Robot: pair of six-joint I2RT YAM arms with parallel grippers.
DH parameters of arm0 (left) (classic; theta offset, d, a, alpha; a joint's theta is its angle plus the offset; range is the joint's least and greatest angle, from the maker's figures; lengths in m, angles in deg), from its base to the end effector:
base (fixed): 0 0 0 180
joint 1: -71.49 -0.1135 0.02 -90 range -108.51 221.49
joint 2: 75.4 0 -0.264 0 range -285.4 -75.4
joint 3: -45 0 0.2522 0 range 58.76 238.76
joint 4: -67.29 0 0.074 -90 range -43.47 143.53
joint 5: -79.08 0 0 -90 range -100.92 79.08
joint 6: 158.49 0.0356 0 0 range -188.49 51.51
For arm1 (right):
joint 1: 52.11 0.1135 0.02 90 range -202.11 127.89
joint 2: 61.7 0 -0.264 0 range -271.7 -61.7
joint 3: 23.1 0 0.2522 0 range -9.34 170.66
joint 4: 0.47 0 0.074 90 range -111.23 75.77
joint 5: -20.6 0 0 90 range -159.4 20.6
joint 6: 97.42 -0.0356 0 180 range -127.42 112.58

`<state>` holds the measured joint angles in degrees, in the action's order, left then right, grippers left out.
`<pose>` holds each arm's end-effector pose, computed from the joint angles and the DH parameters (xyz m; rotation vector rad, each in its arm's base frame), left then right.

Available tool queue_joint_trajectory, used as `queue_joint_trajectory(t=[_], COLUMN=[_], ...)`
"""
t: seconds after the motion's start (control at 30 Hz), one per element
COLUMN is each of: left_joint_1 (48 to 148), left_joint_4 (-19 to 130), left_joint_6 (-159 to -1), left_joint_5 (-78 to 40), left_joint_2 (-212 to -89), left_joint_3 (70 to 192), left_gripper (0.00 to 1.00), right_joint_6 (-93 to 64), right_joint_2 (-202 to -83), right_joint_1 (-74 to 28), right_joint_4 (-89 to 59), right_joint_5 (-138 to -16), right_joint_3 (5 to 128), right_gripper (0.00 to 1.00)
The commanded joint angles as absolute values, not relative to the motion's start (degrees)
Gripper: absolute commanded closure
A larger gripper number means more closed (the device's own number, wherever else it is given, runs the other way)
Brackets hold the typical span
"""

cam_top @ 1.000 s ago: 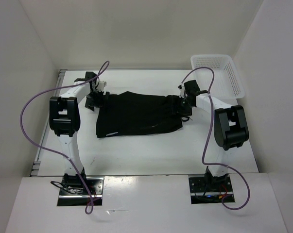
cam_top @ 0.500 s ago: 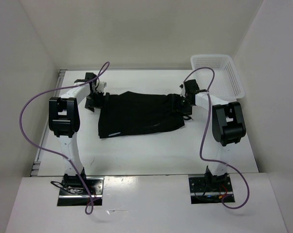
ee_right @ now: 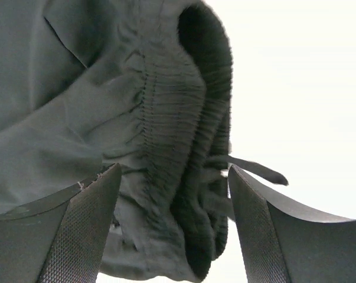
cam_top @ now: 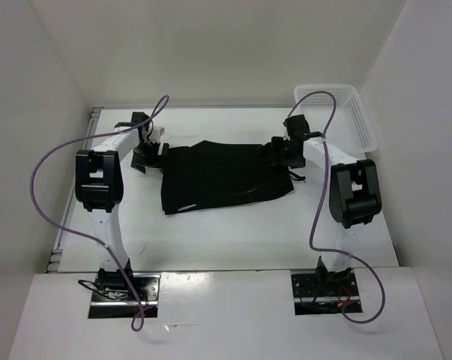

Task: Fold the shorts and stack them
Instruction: Fold the shorts

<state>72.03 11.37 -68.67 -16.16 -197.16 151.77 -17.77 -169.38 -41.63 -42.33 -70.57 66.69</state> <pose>0.4383 -0.0074 0.1693 0.0304 2.8061 -0.1314 0.3887 0.0726 0.1929 -0.0102 2.6217 0.1544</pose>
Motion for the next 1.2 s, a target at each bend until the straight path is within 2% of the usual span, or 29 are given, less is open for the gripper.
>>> queue_joint_trajectory(t=[0.0, 0.23, 0.4, 0.63, 0.7, 0.8, 0.83, 0.9, 0.93, 0.97, 1.07, 1.17], left_joint_1=[72.28, 72.81, 73.34, 73.34, 73.34, 73.34, 73.34, 73.34, 73.34, 73.34, 73.34, 73.34], left_joint_4=[10.20, 9.67, 9.67, 9.67, 9.67, 9.67, 9.67, 9.67, 9.67, 9.67, 10.19, 10.20], left_joint_6=[-68.49, -68.49, -68.49, -68.49, -68.49, -68.49, -68.49, -68.49, -68.49, -68.49, -68.49, -68.49], left_joint_5=[-18.30, -18.30, -17.78, -16.55, -16.55, -16.02, -16.02, -16.02, -16.02, -16.02, -16.02, -16.02], left_joint_2=[-198.79, -199.42, -198.89, -197.22, -196.70, -196.69, -196.69, -196.69, -196.69, -196.69, -197.22, -197.75], left_joint_3=[153.16, 155.09, 154.48, 152.02, 152.01, 152.01, 152.01, 152.01, 152.01, 152.01, 152.01, 152.71], left_gripper=[0.13, 0.13, 0.13, 0.13, 0.13, 0.13, 0.13, 0.13, 0.13, 0.13, 0.13, 0.14], right_joint_6=[-16.30, -11.48, -10.23, -10.50, -10.50, -11.03, -11.03, -11.03, -11.03, -11.03, -10.42, -9.88], right_joint_2=[-163.39, -167.87, -174.01, -178.94, -178.95, -178.95, -178.95, -178.95, -178.25, -177.55, -175.26, -172.10], right_joint_1=[-41.13, -41.13, -41.13, -41.13, -41.13, -41.13, -41.13, -41.13, -41.13, -41.13, -42.18, -43.58], right_joint_4=[-43.23, -38.93, -38.22, -38.58, -39.37, -39.89, -39.89, -39.89, -39.89, -39.89, -39.89, -41.29], right_joint_5=[-61.70, -61.76, -69.39, -70.09, -72.20, -78.00, -79.93, -81.79, -81.79, -81.27, -77.51, -75.39], right_joint_3=[69.67, 67.12, 69.84, 73.97, 73.98, 71.79, 70.74, 70.20, 69.59, 69.59, 69.59, 70.82], right_gripper=[0.19, 0.11, 0.11, 0.11, 0.17, 0.33, 0.46, 0.61, 0.78, 0.84, 1.00, 1.00])
